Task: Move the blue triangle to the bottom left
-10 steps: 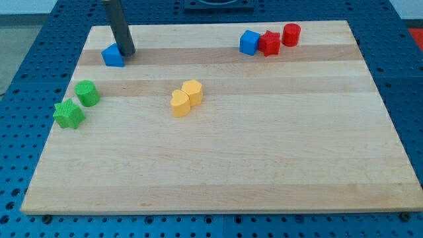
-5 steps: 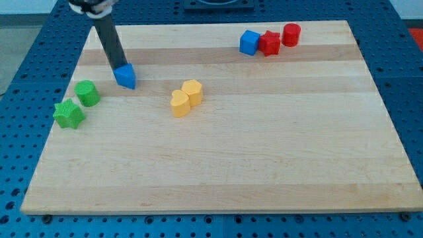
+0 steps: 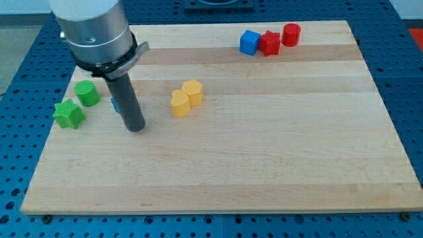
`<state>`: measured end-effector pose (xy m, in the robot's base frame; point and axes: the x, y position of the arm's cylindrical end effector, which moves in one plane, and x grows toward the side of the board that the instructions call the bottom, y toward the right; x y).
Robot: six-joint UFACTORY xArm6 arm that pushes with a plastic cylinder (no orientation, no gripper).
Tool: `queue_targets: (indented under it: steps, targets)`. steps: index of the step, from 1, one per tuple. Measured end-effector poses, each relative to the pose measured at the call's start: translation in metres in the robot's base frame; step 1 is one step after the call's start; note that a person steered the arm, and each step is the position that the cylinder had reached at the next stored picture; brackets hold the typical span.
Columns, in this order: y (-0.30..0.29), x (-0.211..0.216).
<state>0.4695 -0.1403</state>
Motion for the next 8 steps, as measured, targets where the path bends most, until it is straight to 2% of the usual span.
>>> queue_targets:
  steps: [1,2,3,6,7,8]
  targets:
    - [0.029,-0.047]
    - [-0.001,-0.075]
    - [-0.024,-0.067]
    - [-0.045,0.061]
    - [-0.036,0.085]
    - [-0.076,0.089]
